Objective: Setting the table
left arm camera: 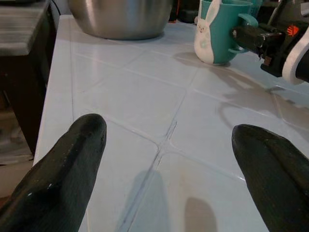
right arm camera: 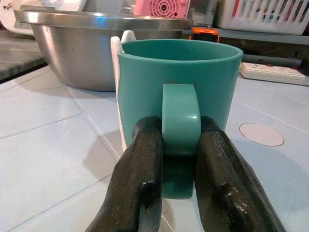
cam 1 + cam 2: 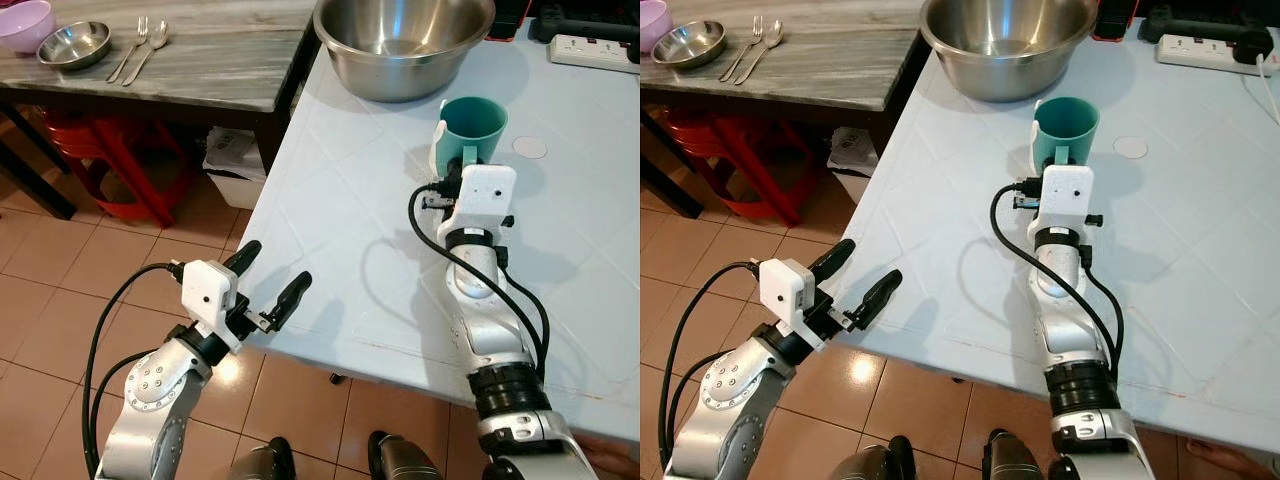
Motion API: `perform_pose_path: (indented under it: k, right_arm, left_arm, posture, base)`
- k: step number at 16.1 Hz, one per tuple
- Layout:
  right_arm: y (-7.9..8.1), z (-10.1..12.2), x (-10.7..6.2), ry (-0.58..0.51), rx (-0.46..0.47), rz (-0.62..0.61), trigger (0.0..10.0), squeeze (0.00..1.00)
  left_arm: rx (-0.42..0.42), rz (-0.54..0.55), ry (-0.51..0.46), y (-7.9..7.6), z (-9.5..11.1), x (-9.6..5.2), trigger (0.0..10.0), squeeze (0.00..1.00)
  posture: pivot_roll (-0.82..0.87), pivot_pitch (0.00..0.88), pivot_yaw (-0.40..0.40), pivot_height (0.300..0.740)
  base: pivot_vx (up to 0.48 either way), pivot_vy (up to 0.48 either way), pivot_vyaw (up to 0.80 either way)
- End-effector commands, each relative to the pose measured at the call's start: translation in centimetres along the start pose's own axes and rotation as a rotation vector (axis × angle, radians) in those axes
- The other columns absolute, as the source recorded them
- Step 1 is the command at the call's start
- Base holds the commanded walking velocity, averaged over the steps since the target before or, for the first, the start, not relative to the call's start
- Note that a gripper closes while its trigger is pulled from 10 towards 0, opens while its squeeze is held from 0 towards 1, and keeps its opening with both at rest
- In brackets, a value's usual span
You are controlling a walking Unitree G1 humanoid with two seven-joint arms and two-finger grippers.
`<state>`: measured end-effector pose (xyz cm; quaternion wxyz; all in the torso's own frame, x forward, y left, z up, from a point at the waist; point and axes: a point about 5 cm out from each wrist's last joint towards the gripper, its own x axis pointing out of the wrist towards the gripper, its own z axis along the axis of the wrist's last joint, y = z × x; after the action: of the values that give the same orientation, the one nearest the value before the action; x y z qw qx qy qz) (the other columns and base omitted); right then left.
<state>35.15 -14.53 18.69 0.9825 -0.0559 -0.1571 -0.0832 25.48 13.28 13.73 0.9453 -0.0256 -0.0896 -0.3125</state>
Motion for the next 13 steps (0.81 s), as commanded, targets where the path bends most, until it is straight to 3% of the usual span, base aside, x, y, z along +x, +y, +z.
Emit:
perform_pose_path:
  k: [1, 5, 6, 7, 9, 11, 12, 13]
  right_arm:
    - [-0.1, -0.2, -0.4, 0.01, 0.009, 0.008, 0.0, 0.0]
    - [-0.2, 0.1, -1.2, -0.009, 0.018, 0.056, 0.0, 0.0]
    - [-0.3, 0.1, -1.4, -0.012, 0.025, 0.07, 0.0, 0.0]
    - [-0.5, 0.2, -1.6, -0.011, 0.026, 0.076, 0.2, 0.0]
    - [-0.6, 0.3, -2.1, -0.009, 0.025, 0.104, 10.0, 0.0]
    - [-0.4, 0.5, -2.8, -0.02, 0.031, 0.129, 10.0, 0.0]
    - [-0.3, 0.6, -3.3, -0.023, 0.031, 0.145, 10.0, 0.0]
    - [-0.2, 0.6, -3.9, -0.021, 0.03, 0.171, 10.0, 0.0]
  left_arm:
    - [0.002, -0.006, -0.011, -0.1, 0.3, -0.2, 10.0, 0.0]
    - [-0.095, 0.024, -0.044, 0.4, 0.5, 0.3, 10.0, 0.0]
    - [-0.186, -0.029, -0.057, 0.0, 0.8, 0.5, 10.0, 0.0]
    - [-0.178, -0.065, -0.046, -0.2, 0.9, 0.5, 10.0, 0.0]
    - [-0.136, 0.042, -0.03, 1.2, 0.3, 0.4, 10.0, 0.0]
    - [-0.079, 0.174, -0.004, 2.8, -0.4, 0.2, 10.0, 0.0]
    - [-0.009, 0.318, 0.033, 4.3, -0.9, 0.0, 10.0, 0.0]
    - [-0.007, 0.474, 0.092, 6.1, -1.6, -0.3, 10.0, 0.0]
  posture:
    - [-0.09, 0.237, 0.07, 0.74]
    - [-0.1, 0.211, 0.051, 0.74]
    - [-0.11, 0.208, 0.047, 0.74]
    - [-0.1, 0.206, 0.045, 0.74]
    - [-0.11, 0.196, 0.041, 0.74]
    - [-0.11, 0.189, 0.039, 0.74]
    - [-0.12, 0.182, 0.036, 0.74]
    - [-0.12, 0.182, 0.036, 0.74]
  base:
    - [0.0, 0.0, 0.0]
    - [0.0, 0.0, 0.0]
    - [0.0, 0.0, 0.0]
    - [0.0, 0.0, 0.0]
    - [0.0, 0.0, 0.0]
    - [0.0, 0.0, 0.0]
    - [0.0, 0.0, 0.0]
    - [0.0, 0.0, 0.0]
